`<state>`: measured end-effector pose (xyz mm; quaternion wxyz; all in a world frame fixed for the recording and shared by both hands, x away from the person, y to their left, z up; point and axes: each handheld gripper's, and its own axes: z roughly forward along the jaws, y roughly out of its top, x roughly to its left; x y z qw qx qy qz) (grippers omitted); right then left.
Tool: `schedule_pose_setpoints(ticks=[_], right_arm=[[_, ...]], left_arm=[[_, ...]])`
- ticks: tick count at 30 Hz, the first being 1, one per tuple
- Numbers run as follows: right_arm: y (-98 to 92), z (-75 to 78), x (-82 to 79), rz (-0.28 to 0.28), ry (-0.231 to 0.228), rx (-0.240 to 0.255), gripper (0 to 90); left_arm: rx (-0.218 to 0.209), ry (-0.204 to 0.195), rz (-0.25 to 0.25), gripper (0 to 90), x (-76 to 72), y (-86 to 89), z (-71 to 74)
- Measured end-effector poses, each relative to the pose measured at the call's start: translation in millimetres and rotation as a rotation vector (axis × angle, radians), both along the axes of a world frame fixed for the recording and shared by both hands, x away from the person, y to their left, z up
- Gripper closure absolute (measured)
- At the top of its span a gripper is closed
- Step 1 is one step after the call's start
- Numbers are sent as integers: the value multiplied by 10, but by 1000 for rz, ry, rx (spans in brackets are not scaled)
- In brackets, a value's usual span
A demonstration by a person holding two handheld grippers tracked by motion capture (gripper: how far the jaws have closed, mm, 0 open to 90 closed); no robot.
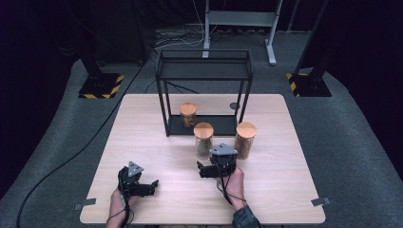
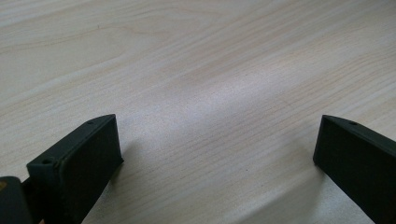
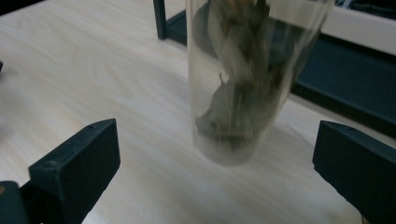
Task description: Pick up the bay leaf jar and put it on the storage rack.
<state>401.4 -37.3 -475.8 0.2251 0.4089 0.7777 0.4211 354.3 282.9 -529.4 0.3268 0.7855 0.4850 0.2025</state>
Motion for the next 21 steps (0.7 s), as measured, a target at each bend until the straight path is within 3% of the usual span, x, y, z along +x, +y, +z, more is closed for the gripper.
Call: schedule_pose_setpoints(ticks=[12, 21], right_arm=[[135, 164, 314, -24, -36, 15, 0], [209, 220, 441, -37, -68, 31, 0]], left_arm=[[1, 0, -1, 3, 0, 0, 1], [-2, 0, 1, 3, 0, -1, -1]])
